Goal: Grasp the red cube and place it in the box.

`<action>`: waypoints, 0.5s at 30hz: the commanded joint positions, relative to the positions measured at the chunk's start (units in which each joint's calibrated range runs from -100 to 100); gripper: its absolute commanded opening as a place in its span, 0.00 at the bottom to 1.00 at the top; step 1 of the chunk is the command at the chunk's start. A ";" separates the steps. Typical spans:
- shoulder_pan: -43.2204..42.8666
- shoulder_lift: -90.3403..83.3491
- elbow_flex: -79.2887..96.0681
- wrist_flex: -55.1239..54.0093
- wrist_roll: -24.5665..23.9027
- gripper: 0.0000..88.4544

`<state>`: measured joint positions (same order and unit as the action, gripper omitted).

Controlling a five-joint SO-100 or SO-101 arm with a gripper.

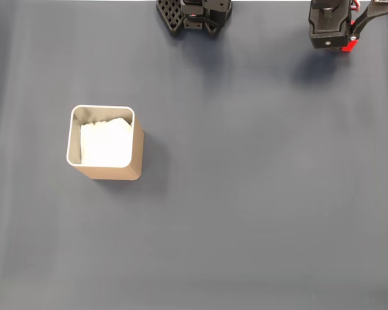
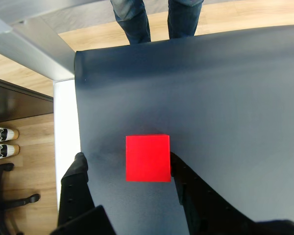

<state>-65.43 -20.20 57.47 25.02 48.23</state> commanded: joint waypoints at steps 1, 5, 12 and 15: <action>0.43 -1.66 -0.59 -0.77 0.10 0.45; 0.50 -1.66 -0.59 -0.93 0.15 0.44; 0.64 -1.66 -0.86 -0.93 0.20 0.40; 0.78 -1.66 -0.95 -0.93 0.29 0.38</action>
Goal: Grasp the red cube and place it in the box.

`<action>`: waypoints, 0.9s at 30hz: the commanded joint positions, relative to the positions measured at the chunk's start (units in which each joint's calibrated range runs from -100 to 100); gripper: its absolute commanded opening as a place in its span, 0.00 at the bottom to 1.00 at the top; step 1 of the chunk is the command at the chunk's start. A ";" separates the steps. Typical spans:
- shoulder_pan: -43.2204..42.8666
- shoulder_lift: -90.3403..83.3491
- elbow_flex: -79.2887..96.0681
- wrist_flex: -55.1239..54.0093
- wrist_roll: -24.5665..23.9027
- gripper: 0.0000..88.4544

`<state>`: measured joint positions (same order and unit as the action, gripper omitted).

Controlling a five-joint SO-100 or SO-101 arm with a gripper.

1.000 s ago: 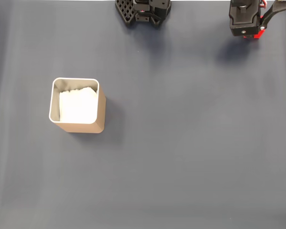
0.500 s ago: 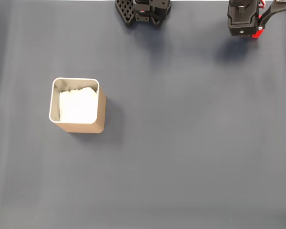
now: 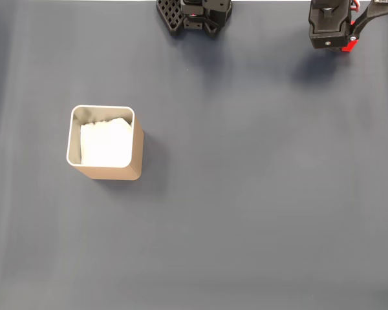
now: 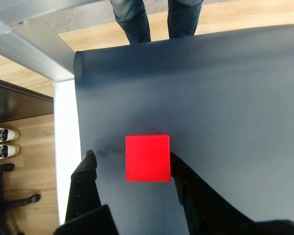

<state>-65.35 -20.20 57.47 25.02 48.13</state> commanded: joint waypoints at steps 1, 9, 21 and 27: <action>0.78 -1.66 -0.95 -0.93 0.39 0.37; 1.21 -1.83 -1.04 -0.85 0.54 0.30; 1.42 -2.00 -1.13 -0.61 0.44 0.18; 1.56 -2.09 -1.31 -0.52 0.49 0.15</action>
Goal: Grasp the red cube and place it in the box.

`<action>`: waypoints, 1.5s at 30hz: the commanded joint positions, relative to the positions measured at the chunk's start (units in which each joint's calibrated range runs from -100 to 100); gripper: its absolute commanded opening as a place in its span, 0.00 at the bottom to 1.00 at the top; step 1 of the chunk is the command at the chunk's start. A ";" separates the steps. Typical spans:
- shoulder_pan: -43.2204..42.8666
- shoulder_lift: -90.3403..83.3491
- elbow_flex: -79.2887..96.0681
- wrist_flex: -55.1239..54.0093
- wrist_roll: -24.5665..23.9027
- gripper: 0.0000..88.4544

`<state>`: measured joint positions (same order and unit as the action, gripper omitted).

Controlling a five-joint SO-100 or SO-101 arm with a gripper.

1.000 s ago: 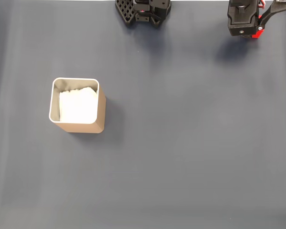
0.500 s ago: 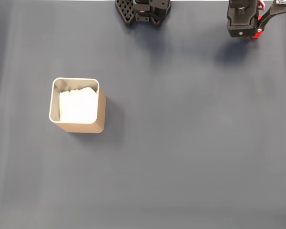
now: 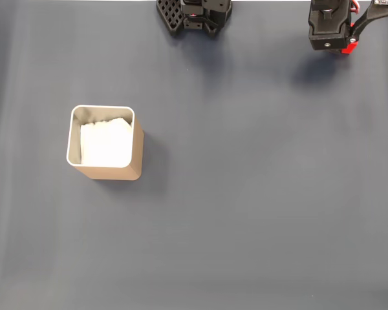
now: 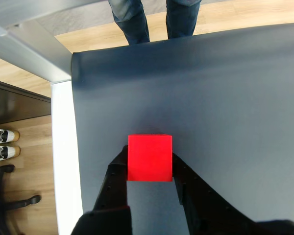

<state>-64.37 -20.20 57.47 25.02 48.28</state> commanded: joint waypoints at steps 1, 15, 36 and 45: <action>0.58 -2.09 -1.31 -0.52 0.34 0.14; 1.43 -3.65 -1.77 1.04 0.49 0.09; 14.92 -15.16 -20.18 30.91 -0.34 0.03; 19.47 -18.96 -24.74 38.54 -1.07 0.03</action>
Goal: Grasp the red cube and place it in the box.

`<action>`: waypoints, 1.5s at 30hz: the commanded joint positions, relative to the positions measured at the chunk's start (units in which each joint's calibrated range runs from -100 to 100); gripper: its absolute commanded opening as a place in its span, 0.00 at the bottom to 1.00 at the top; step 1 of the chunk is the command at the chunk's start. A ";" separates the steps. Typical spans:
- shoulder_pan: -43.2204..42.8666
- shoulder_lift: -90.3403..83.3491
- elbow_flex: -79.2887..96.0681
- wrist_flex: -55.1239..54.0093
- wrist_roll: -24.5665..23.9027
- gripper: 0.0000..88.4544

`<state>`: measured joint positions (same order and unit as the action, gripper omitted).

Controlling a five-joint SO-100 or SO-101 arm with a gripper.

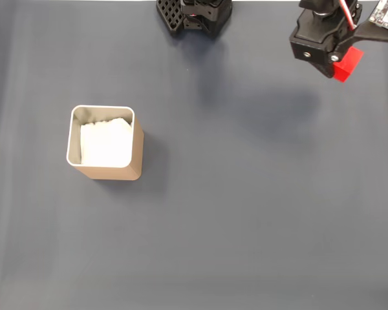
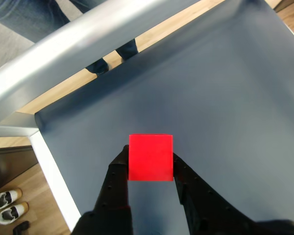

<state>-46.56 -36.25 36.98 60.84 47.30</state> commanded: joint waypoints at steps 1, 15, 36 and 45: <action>2.29 -3.26 -4.62 3.29 -0.05 0.03; 11.81 -7.07 -8.90 10.27 0.24 0.03; 29.84 -7.24 -13.09 13.14 0.44 0.01; 38.93 -5.16 -14.92 12.32 1.37 0.01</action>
<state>-10.71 -41.51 25.59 73.60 48.03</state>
